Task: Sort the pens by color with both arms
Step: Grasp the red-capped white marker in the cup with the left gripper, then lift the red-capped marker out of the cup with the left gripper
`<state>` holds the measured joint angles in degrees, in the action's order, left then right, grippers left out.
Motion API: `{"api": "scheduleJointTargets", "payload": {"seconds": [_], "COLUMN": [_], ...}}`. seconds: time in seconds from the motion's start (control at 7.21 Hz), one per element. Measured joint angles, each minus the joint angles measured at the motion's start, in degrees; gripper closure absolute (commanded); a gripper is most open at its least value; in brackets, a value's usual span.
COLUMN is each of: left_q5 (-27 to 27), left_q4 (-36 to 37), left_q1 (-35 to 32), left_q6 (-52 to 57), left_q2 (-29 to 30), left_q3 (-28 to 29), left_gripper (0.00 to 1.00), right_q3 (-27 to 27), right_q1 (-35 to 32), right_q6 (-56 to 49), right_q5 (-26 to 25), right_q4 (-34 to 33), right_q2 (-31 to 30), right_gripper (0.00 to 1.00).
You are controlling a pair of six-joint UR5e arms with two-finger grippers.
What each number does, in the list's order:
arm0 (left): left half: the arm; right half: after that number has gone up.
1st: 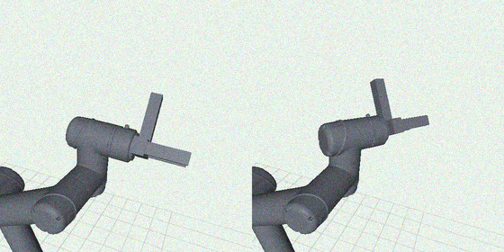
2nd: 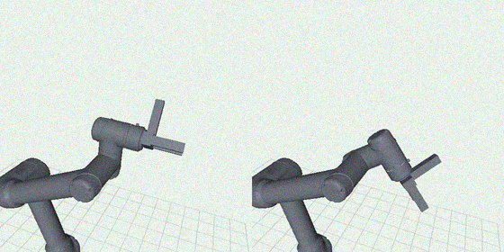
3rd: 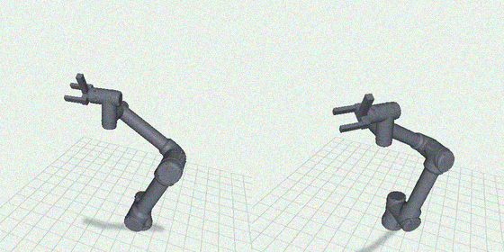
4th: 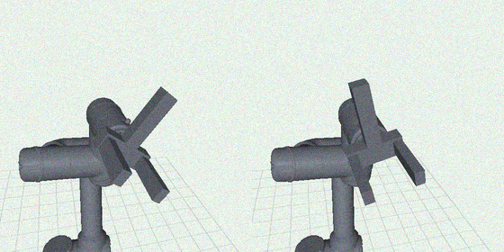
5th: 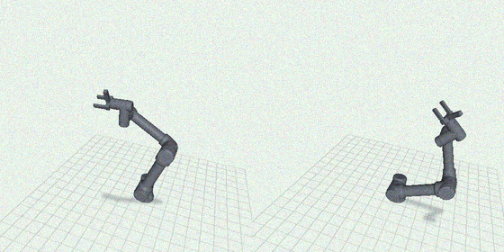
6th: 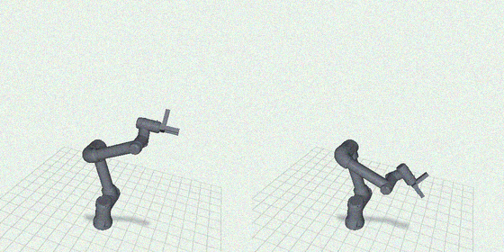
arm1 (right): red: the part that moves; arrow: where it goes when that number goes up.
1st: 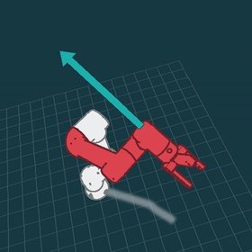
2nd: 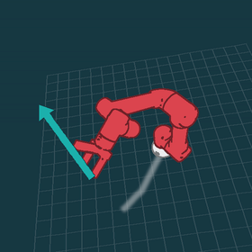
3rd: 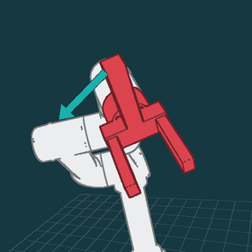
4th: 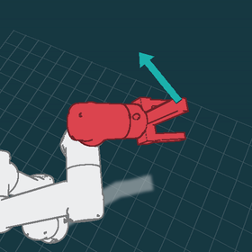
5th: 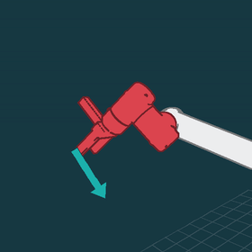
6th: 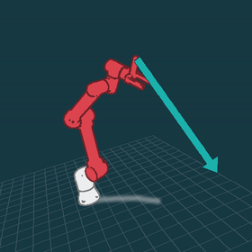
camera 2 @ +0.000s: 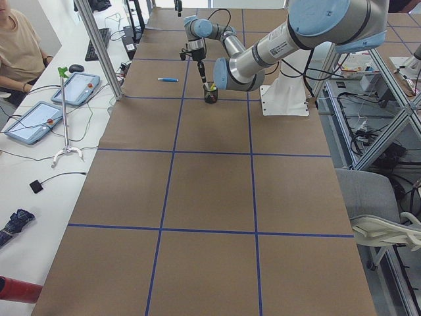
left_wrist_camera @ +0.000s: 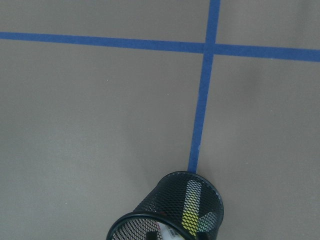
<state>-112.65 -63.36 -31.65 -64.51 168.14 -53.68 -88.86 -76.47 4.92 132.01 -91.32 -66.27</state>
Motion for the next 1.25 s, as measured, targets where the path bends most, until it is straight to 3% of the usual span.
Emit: {"api": "scheduleJointTargets", "payload": {"seconds": [0.42,0.55,1.25], "left_q5": [-0.09,-0.06,0.74], "left_q4": [0.00,0.01,1.99], "left_q1": [0.24,0.26,-0.15], "left_q6": [0.00,-0.02,-0.63], "left_q2": [-0.08,-0.08,-0.10], "left_q3": [-0.36,-0.70,-8.61], "left_gripper": [0.96,1.00,1.00], "right_q3": [0.00,0.00,0.00], "right_q1": [0.00,0.00,0.00], "right_q6": [0.00,0.00,0.02], "right_q5": [0.00,0.00,0.00], "right_q4": [0.00,0.00,0.00], "right_q2": [0.00,0.00,0.09], "right_gripper": [0.00,0.00,0.00]}}
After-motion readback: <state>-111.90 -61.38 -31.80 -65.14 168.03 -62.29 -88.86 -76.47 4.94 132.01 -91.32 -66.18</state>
